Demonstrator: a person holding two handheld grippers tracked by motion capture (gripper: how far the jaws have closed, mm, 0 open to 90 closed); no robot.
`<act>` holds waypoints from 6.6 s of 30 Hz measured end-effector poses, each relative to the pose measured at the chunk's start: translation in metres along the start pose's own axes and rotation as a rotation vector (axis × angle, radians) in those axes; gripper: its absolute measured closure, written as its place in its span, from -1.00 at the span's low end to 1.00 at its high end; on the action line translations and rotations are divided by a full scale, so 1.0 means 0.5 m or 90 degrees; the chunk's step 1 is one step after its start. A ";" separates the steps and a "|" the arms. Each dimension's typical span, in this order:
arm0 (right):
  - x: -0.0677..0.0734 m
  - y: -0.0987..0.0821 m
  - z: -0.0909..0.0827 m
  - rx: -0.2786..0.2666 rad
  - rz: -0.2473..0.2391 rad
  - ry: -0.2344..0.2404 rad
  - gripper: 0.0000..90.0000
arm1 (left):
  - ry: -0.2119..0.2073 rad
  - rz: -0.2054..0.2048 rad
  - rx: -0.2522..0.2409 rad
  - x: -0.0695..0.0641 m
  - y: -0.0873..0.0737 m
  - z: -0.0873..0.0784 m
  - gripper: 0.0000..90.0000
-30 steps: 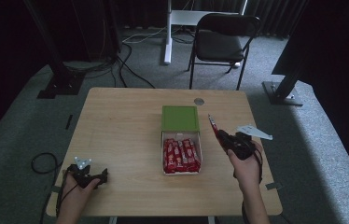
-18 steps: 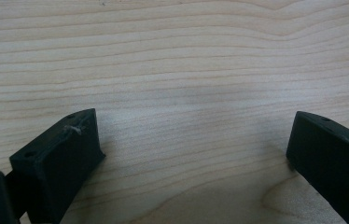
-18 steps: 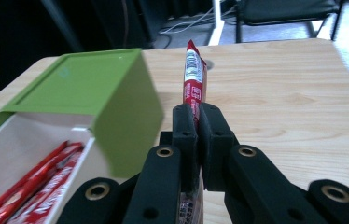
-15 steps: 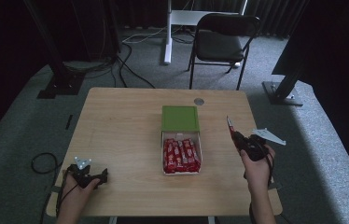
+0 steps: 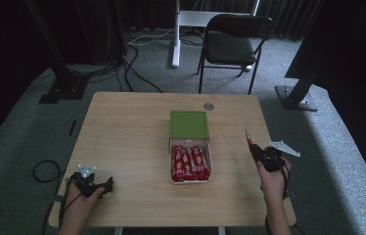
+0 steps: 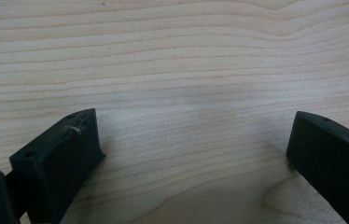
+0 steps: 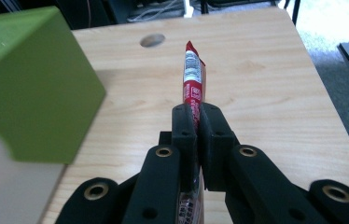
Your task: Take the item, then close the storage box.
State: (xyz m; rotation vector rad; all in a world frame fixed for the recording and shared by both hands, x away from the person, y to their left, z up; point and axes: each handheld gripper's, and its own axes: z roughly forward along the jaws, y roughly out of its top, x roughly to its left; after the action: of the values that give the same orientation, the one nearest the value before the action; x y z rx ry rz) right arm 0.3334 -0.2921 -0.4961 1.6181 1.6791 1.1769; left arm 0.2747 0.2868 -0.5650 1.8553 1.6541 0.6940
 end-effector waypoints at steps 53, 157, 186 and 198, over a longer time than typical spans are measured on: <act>-0.070 -0.072 0.069 0.075 0.019 -0.018 0.33 | 0.000 0.000 0.000 0.000 0.000 0.000 -0.92; 0.091 -0.173 0.038 0.178 -0.321 0.233 -0.71 | -0.029 0.039 -0.001 -0.010 -0.002 -0.003 -0.92; 0.094 -0.115 -0.005 0.096 -0.271 0.260 -0.71 | -0.172 0.152 -0.088 -0.125 0.030 -0.048 -0.87; 0.121 -0.087 -0.017 0.057 -0.268 0.298 -0.71 | -0.210 0.193 -0.118 -0.180 0.057 -0.059 -0.87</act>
State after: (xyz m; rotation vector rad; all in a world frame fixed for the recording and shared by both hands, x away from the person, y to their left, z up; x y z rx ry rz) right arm 0.2950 -0.2313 -0.5172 0.9979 2.2521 1.3333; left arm 0.2647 0.1964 -0.5253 1.9786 1.0791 0.5979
